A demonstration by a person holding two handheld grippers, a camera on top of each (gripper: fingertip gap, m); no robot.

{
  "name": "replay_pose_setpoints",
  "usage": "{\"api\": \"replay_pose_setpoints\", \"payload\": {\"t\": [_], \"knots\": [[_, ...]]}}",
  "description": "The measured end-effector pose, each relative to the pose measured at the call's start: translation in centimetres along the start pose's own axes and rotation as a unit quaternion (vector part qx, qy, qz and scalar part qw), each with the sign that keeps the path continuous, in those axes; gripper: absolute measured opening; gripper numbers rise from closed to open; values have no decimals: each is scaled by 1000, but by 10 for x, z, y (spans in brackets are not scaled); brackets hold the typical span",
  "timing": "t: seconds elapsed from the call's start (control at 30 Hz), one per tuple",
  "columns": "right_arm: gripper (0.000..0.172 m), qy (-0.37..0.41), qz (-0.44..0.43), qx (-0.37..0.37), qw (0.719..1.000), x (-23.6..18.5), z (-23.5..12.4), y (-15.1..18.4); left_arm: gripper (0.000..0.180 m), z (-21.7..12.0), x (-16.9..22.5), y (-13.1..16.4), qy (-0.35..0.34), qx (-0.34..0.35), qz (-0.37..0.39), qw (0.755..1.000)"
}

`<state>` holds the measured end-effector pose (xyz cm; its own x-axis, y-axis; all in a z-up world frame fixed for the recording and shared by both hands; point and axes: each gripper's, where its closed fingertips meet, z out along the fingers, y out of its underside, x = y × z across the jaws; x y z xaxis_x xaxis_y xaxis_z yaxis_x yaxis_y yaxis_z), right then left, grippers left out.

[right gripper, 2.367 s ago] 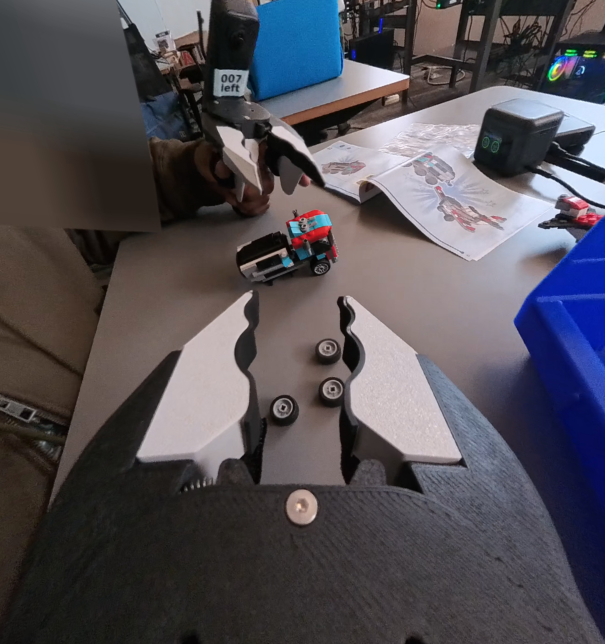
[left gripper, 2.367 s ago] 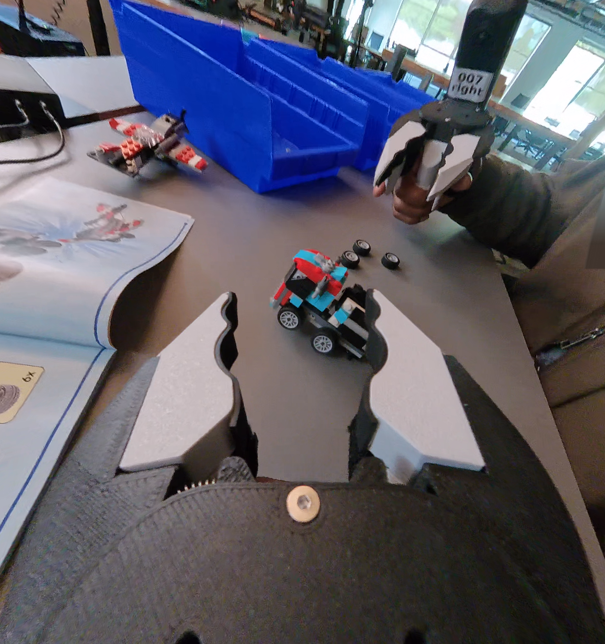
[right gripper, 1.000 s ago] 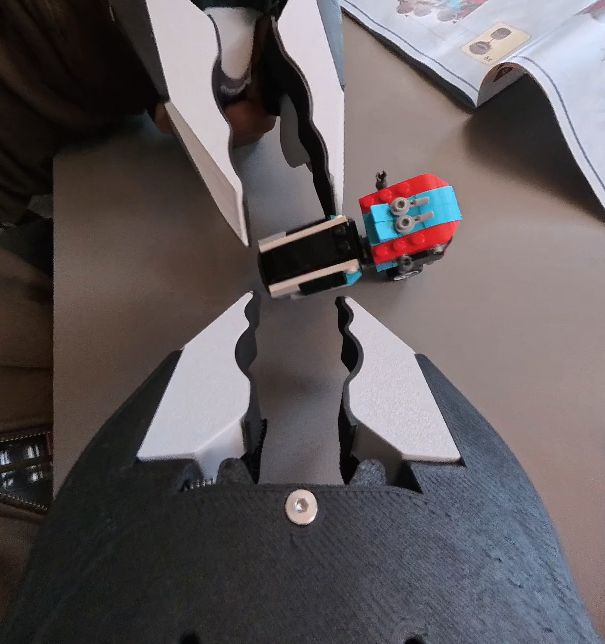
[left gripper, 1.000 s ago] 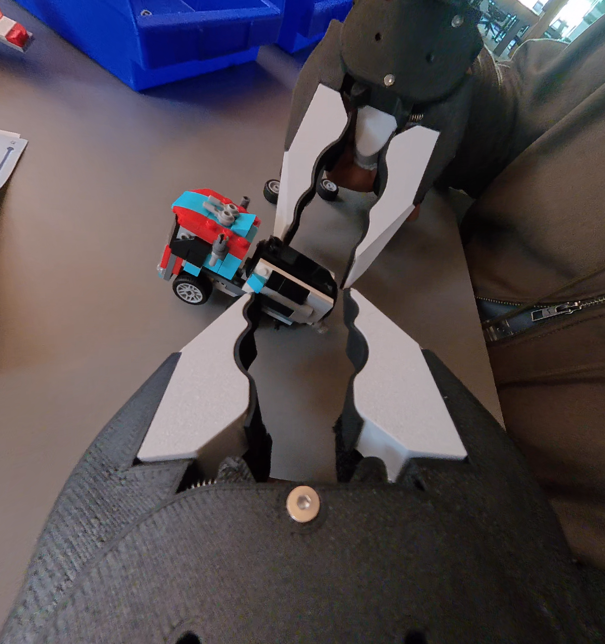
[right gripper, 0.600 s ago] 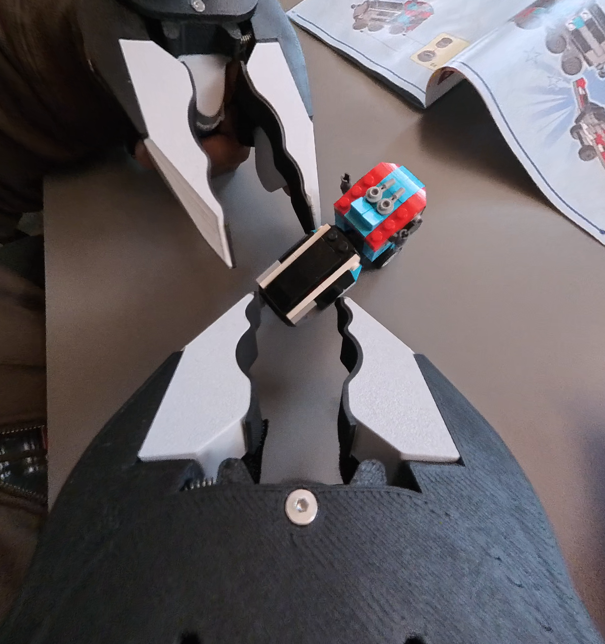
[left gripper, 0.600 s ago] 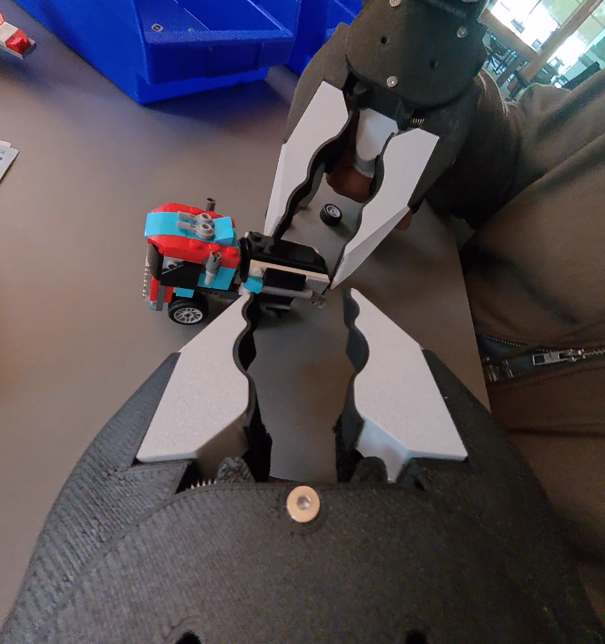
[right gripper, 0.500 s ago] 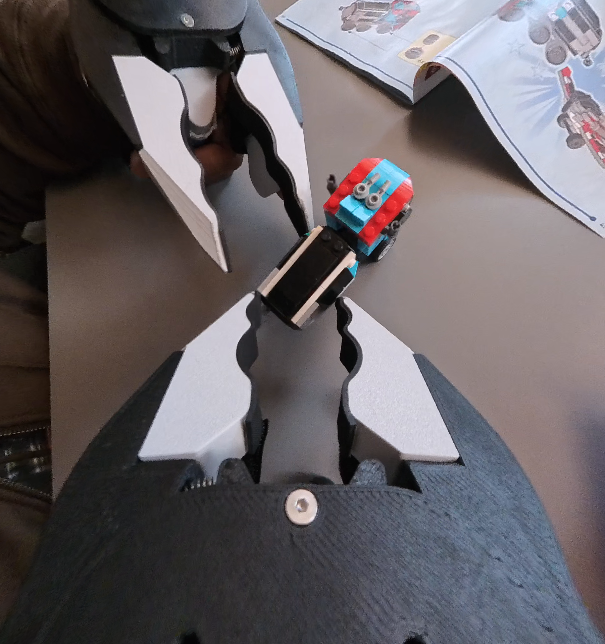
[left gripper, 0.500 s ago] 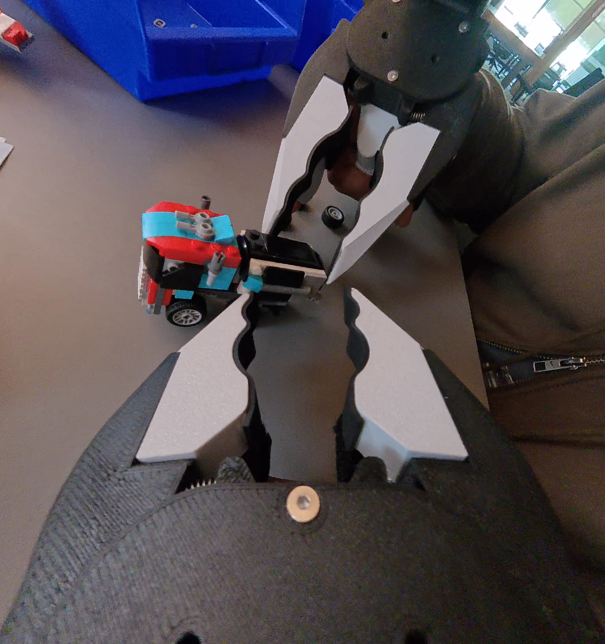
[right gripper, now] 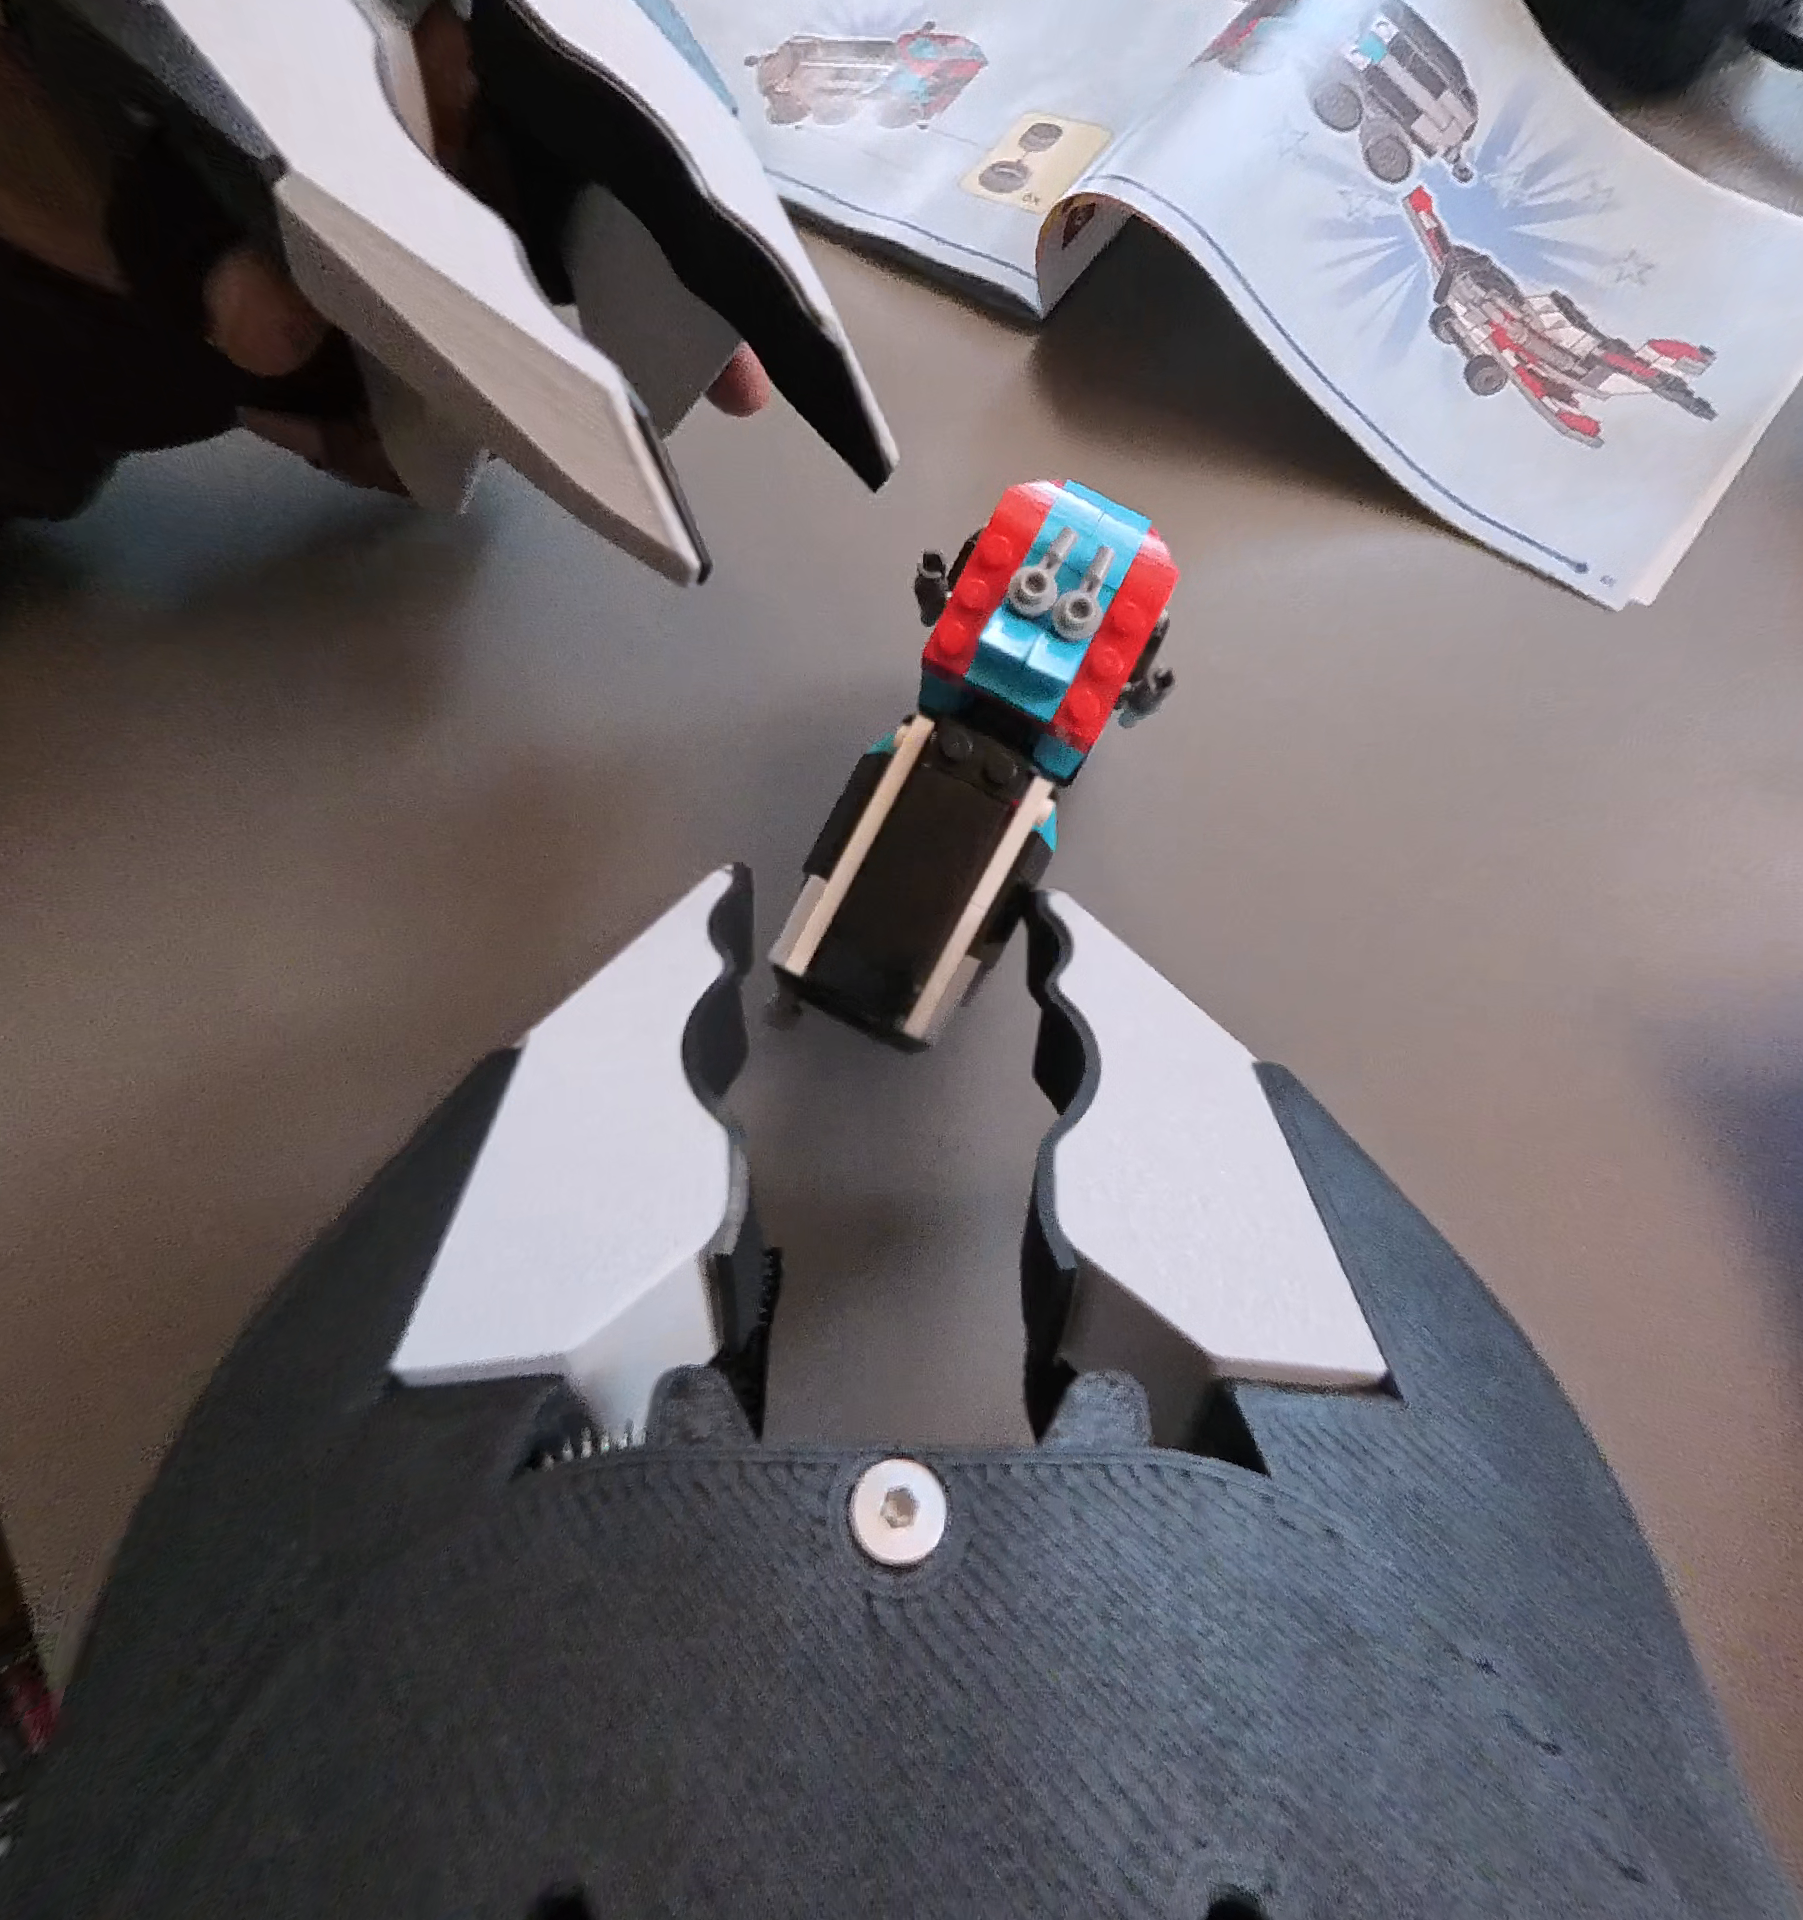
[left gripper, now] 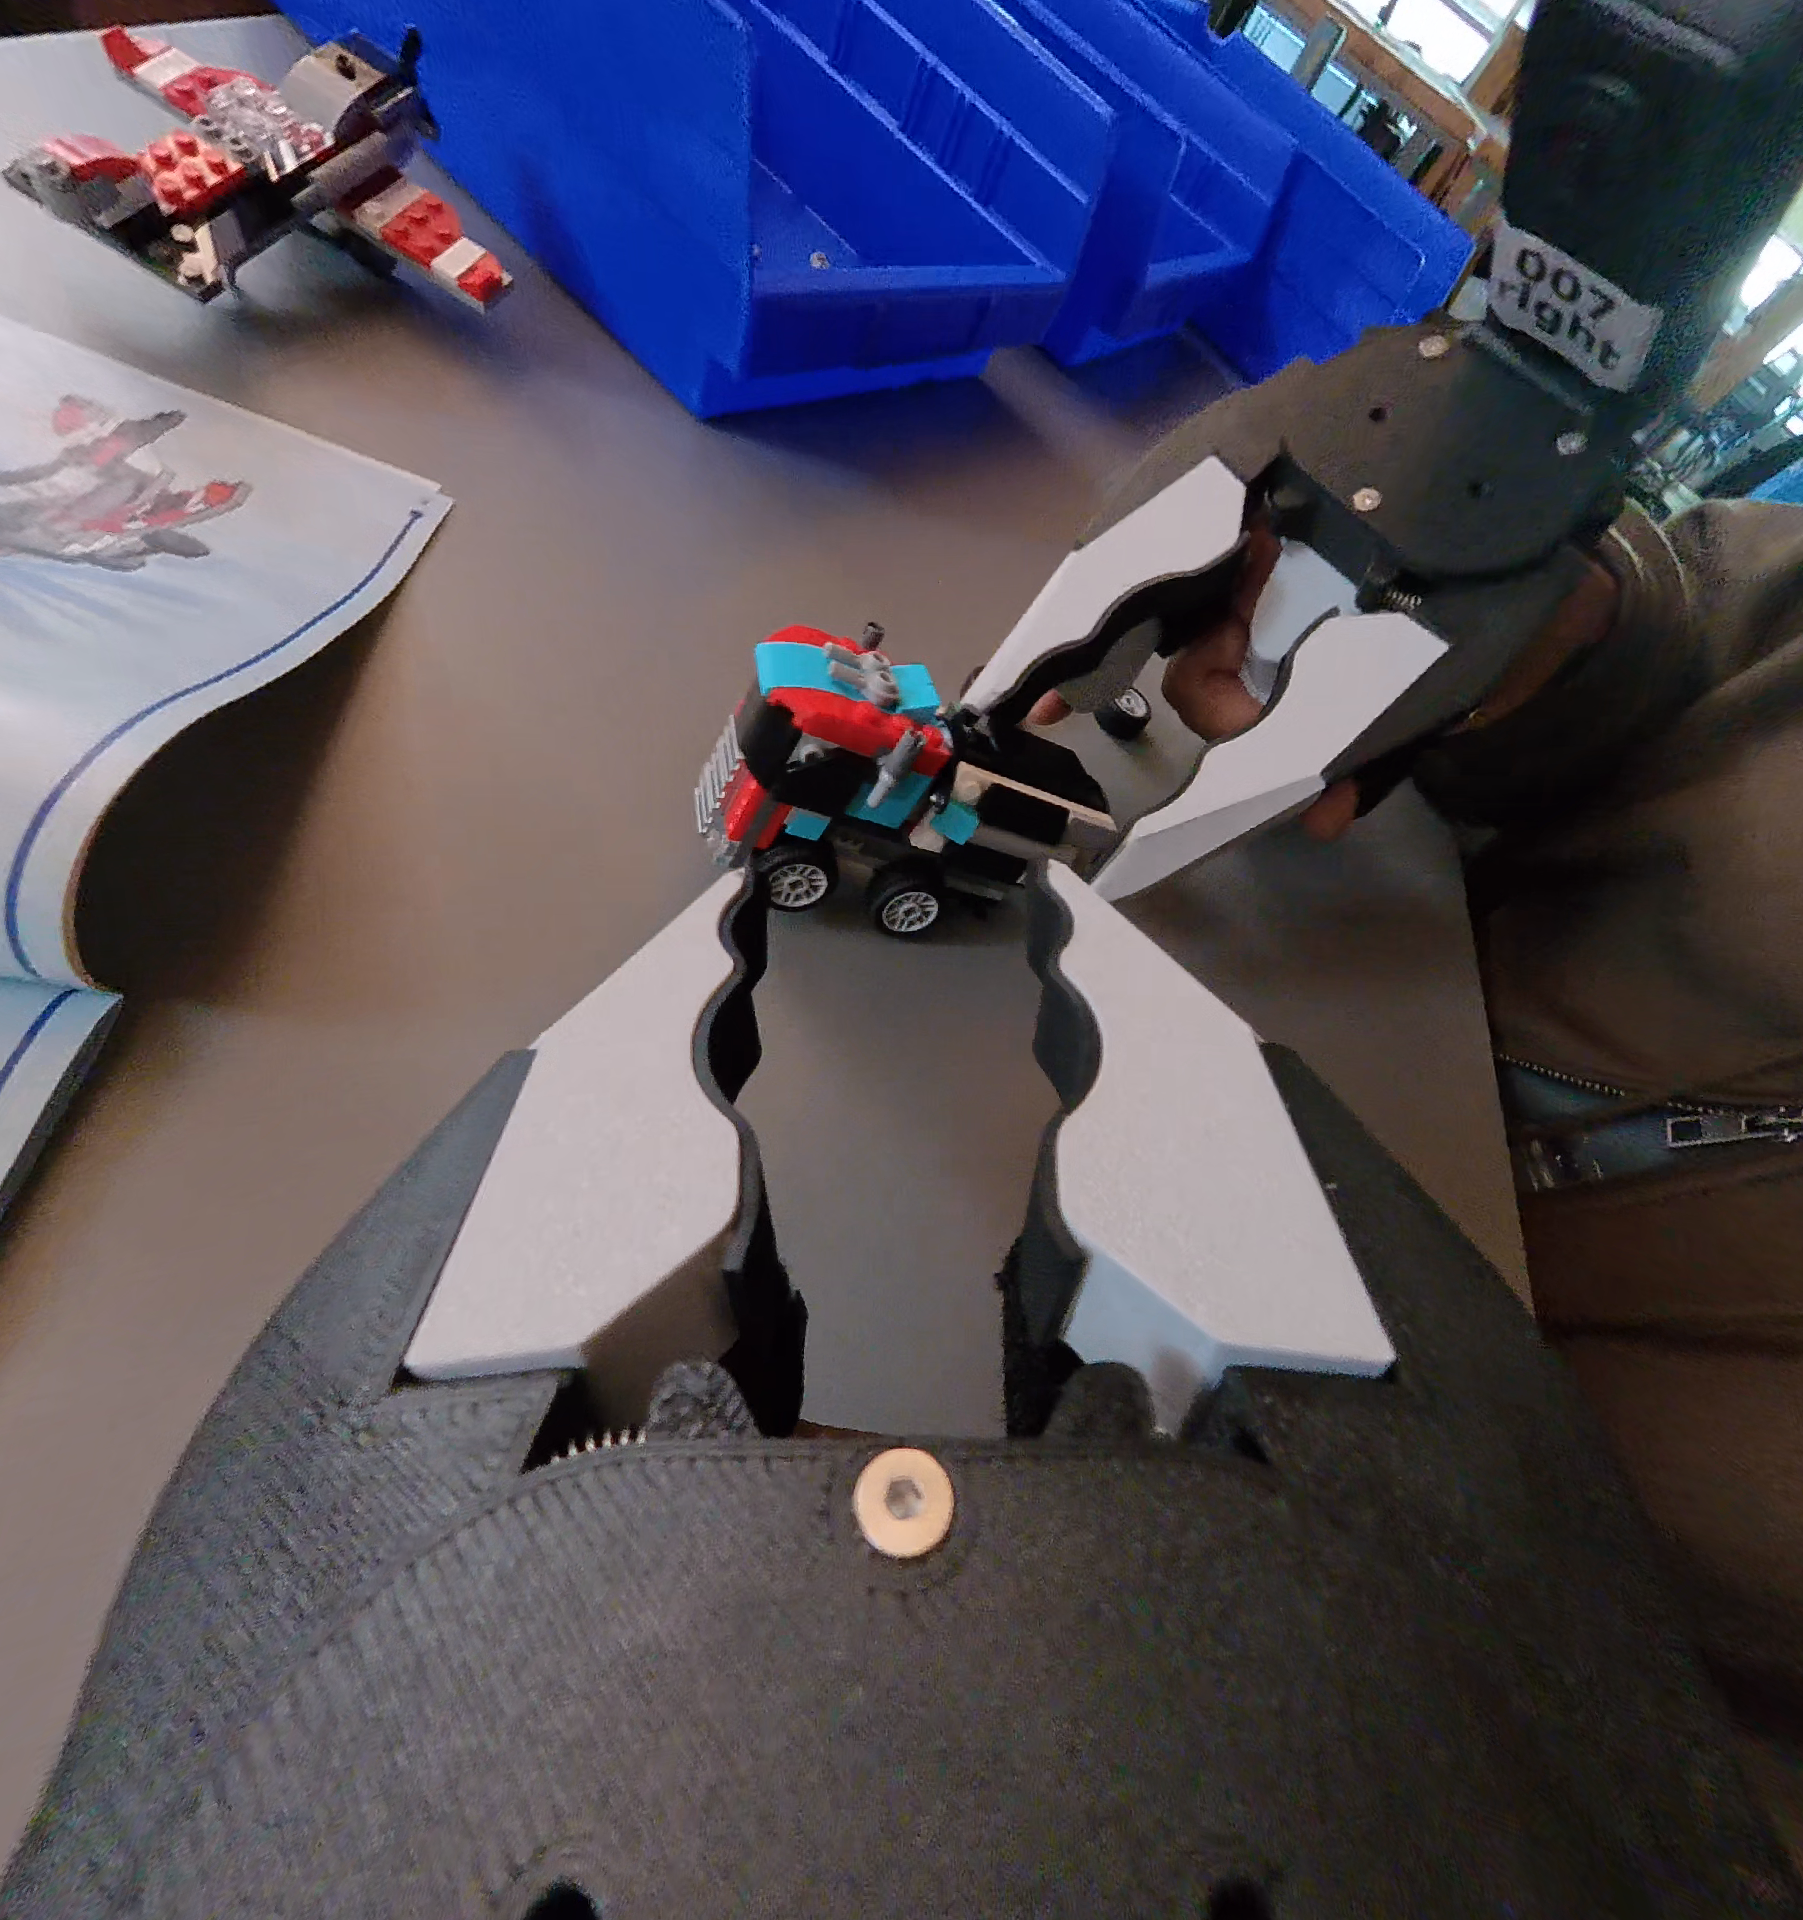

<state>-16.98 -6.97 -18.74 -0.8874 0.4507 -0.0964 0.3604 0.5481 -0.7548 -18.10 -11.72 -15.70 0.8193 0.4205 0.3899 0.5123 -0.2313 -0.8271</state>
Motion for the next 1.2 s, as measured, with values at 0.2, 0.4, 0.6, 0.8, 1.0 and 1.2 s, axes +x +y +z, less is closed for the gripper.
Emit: {"api": "replay_pose_setpoints", "payload": {"t": [0.2,0.4,0.6,0.8,1.0,1.2], "knots": [[43,-13,-61,2,998,5,-3,-7,59,-7,-11,3,-22,2,29,999],[41,-34,-237,-19,971,15,-15,-4,64,-8,-3,7,-3,-8,38,999],[41,-26,-400,-9,916,16,-21,-3,67,-1,5,13,11,-25,44,999],[41,46,-553,38,831,12,-21,-1,70,6,12,18,41,-39,-40,998],[41,94,-634,75,764,6,-22,4,78,14,16,24,48,-55,-60,996],[40,107,-666,103,732,-1,-22,5,95,28,18,29,34,-82,-42,995]]}}
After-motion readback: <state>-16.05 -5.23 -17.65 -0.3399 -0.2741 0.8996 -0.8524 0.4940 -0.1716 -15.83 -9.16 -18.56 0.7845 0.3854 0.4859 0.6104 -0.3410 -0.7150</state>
